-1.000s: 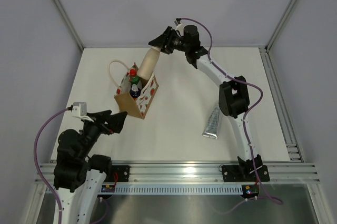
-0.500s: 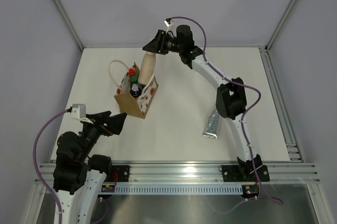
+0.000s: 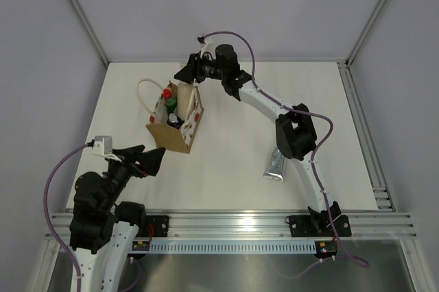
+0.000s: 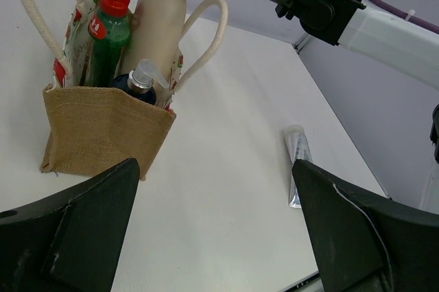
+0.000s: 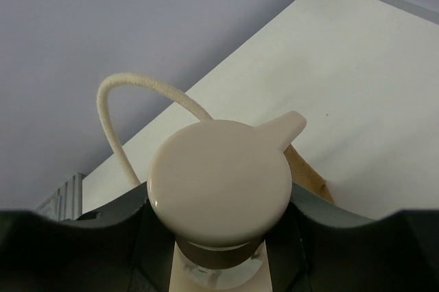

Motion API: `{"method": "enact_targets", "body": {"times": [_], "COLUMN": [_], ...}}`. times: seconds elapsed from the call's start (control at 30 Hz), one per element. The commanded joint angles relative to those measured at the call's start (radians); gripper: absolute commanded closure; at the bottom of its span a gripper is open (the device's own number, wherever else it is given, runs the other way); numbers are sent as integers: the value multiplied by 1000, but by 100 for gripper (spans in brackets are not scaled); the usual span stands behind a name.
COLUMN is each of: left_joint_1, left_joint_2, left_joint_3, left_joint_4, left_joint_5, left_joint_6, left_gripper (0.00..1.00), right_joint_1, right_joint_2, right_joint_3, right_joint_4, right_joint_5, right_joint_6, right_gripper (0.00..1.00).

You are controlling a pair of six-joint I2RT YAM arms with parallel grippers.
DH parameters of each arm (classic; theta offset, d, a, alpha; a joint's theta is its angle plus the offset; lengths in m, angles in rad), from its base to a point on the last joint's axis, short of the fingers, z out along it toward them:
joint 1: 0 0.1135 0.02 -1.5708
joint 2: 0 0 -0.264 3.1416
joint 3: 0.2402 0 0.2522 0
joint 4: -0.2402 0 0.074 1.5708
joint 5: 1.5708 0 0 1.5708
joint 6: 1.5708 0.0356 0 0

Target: Place the personal care products into the canvas bag

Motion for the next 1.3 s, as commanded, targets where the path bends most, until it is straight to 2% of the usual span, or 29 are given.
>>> {"method": "enact_targets", "body": {"times": [0.0,0.27,0.37,0.4,0.5,0.57,0.6,0.8,0.87,0.97,1.0,1.03,1.1,1.13,1.17,1.2,1.23,1.27], "left_joint_1": [4,4,4,4,4,4,4,4,4,4,4,4,4,4,4,4,4,4], "left_joint_2": [-23,-11,-1,-1,0,0,2,19,28,46,52,59,80,83,88,97,101,106], "left_joint_3": [-21,-38,-36,-36,-36,-36,-36,-20,-10,16,36,45,59,66,66,68,68,66], "left_joint_4": [11,40,47,47,49,52,54,58,54,35,20,9,-11,-15,-17,-17,-17,-12], "left_joint_5": [13,22,26,26,26,26,26,33,33,33,28,26,31,34,37,48,57,63], "left_joint_6": [13,13,16,16,16,17,17,37,51,68,77,80,91,93,97,99,105,112], "left_gripper": [1,1,1,1,1,1,1,1,1,1,1,1,1,1,1,1,1,1], "right_joint_1": [12,51,56,56,56,56,56,47,39,4,-28,-51,-112,-148,-212,-229,-232,-235], "right_joint_2": [-132,-219,-229,-229,-236,-245,-248,-270,-279,-305,-319,-337,-418,-454,-509,-526,-566,-601], "right_joint_3": [-38,-242,-267,-267,-264,-242,-236,-153,-72,53,66,68,-4,-36,-55,-64,-93,-228], "right_joint_4": [193,294,312,302,293,267,263,165,78,-185,-326,-391,-603,-752,-972,-1470,-1664,-1773], "right_joint_5": [-20,-157,-169,-173,-174,-180,-183,-180,-169,-233,-271,-405,-571,-759,-778,-728,-504,-397], "right_joint_6": [-58,-316,-355,-373,-388,-401,-402,-396,-402,-489,-572,-619,-736,-1033,-1320,-1897,-2124,-2272], "right_gripper": [100,99,79,65,43,7,1,0,1,1,1,1,0,1,0,1,0,1]}}
